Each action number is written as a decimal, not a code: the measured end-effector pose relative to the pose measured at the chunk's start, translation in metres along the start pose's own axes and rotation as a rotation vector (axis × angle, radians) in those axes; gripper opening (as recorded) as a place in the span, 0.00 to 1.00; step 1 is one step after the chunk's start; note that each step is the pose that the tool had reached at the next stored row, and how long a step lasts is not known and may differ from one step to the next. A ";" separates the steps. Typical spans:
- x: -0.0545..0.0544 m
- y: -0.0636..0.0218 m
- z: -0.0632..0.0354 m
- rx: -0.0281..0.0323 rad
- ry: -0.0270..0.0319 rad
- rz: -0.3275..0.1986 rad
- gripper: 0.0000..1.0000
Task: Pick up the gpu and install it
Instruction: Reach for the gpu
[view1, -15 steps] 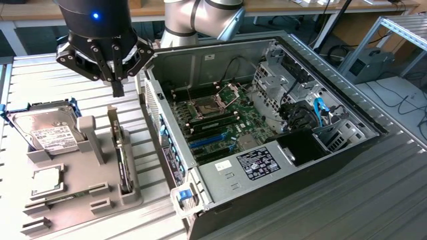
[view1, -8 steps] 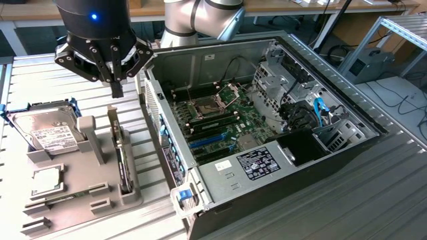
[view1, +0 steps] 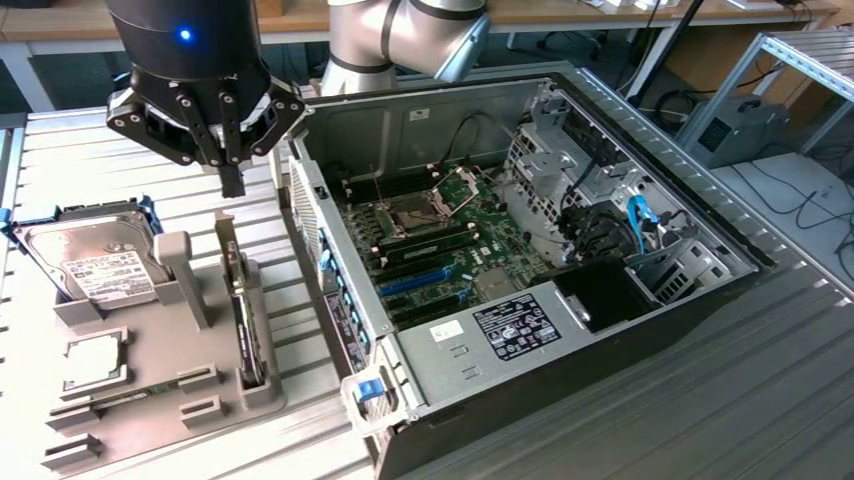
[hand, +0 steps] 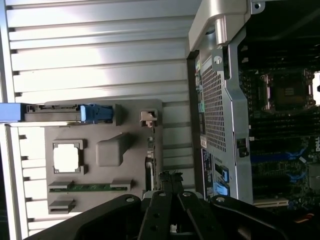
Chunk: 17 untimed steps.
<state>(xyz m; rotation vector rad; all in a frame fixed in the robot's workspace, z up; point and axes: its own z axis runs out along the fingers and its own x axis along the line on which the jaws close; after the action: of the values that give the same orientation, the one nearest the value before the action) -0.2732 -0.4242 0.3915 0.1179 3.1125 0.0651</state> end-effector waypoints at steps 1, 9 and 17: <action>0.000 -0.0001 0.0000 0.0001 0.0000 0.000 0.11; 0.002 -0.0016 0.0001 0.0010 -0.0001 0.000 0.11; 0.004 -0.0026 0.0003 0.0019 -0.0002 0.000 0.11</action>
<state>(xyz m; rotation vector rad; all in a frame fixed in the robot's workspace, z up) -0.2775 -0.4265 0.3911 0.1179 3.1124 0.0622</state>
